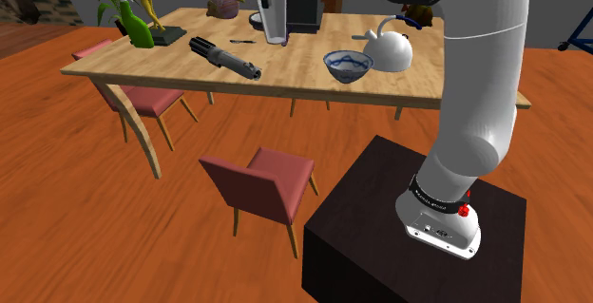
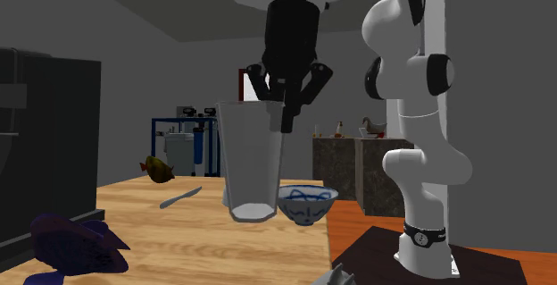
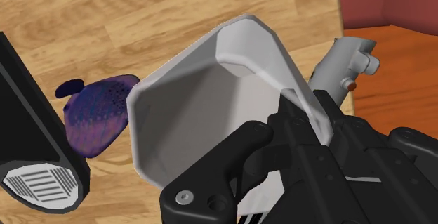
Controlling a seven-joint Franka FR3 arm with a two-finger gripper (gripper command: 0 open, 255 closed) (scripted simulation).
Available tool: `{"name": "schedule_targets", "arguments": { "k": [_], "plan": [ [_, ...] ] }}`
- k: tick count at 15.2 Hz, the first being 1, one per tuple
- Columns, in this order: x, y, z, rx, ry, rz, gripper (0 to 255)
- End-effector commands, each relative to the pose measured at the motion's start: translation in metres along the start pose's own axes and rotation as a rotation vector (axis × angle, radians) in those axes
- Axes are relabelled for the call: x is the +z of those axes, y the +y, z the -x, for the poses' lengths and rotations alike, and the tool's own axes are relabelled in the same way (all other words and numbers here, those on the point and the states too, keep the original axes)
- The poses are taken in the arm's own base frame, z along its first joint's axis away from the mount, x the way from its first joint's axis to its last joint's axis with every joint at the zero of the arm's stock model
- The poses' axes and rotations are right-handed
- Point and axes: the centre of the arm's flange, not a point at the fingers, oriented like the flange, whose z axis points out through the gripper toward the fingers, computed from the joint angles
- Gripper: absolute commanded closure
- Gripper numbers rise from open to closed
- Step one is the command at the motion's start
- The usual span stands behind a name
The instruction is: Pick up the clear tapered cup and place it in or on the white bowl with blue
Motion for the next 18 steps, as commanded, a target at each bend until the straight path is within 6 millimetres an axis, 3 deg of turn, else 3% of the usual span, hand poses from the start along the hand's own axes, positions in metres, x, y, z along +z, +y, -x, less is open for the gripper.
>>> {"name": "schedule_targets", "arguments": {
  "k": [1, 8, 18],
  "plan": [
    [-0.010, 0.001, -0.001, 0.000, 0.000, 0.000, 255],
    [-0.045, 0.006, -0.001, 0.000, 0.000, 0.000, 255],
    [-0.071, 0.025, 0.127, 0.000, 0.000, 0.000, 255]
  ]
}}
